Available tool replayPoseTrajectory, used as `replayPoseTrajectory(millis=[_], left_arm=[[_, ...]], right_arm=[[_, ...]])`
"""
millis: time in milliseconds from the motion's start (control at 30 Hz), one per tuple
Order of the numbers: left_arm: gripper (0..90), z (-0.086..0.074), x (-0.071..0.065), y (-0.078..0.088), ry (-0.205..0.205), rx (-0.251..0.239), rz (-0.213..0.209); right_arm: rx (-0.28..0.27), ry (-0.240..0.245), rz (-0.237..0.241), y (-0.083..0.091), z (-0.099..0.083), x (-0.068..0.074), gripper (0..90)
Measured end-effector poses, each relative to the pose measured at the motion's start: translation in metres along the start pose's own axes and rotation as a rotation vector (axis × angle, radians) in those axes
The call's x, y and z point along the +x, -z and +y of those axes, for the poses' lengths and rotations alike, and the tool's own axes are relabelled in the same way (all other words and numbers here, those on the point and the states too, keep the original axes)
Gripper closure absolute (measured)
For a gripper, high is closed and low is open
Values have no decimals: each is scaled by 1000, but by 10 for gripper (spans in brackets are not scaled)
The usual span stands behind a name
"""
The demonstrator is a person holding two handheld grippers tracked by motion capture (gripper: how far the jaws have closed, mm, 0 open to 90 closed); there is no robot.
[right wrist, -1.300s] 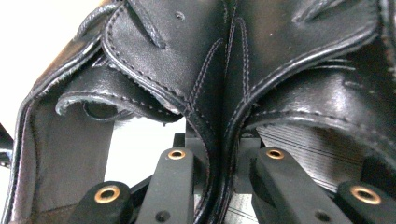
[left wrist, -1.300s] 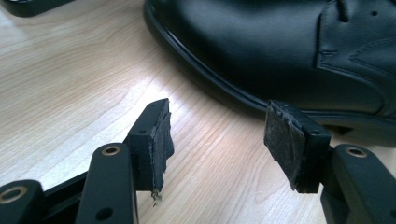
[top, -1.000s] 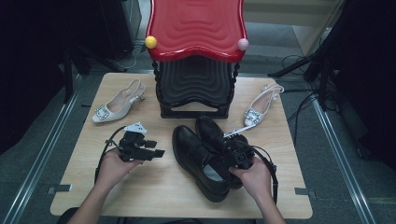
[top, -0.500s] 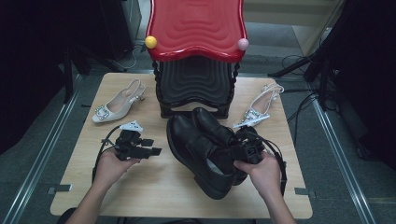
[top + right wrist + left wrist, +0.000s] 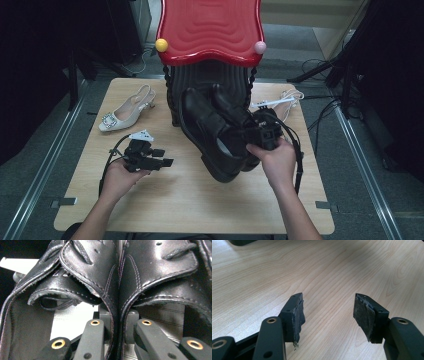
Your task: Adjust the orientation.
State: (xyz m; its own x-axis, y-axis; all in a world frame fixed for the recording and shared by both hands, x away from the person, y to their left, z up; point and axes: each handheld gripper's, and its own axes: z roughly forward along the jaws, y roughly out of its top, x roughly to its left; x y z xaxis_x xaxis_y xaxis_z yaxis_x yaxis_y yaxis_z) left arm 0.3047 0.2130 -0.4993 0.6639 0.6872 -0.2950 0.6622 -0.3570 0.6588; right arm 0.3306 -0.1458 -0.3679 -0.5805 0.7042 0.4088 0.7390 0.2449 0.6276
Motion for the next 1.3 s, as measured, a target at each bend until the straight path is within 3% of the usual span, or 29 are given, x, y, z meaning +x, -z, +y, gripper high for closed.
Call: replayPoseTrajectory(millis=[233, 500, 700, 800, 900, 1133, 1300], left_arm=[[415, 0, 0, -1, 1, -2, -1], [416, 0, -1, -2, -8, 2, -8], [416, 1, -2, -3, -8, 4, -11], [417, 1, -2, -3, -12, 9, -12], [417, 1, -2, -4, -14, 9, -13], [417, 1, -4, -4, -17, 10, -16], [417, 1, -3, -4, -12, 10, -15]], right_arm=[[-83, -45, -44, -23, 38, -4, 828], [-182, -98, -116, -44, 68, -4, 828], [-243, -112, -237, -64, 76, -4, 828], [-248, -136, -276, -75, 79, -6, 828], [-249, -96, -334, -85, 81, -3, 827], [-262, -117, -352, -99, 85, 1, 824], [-245, -101, -373, -107, 87, 4, 818]])
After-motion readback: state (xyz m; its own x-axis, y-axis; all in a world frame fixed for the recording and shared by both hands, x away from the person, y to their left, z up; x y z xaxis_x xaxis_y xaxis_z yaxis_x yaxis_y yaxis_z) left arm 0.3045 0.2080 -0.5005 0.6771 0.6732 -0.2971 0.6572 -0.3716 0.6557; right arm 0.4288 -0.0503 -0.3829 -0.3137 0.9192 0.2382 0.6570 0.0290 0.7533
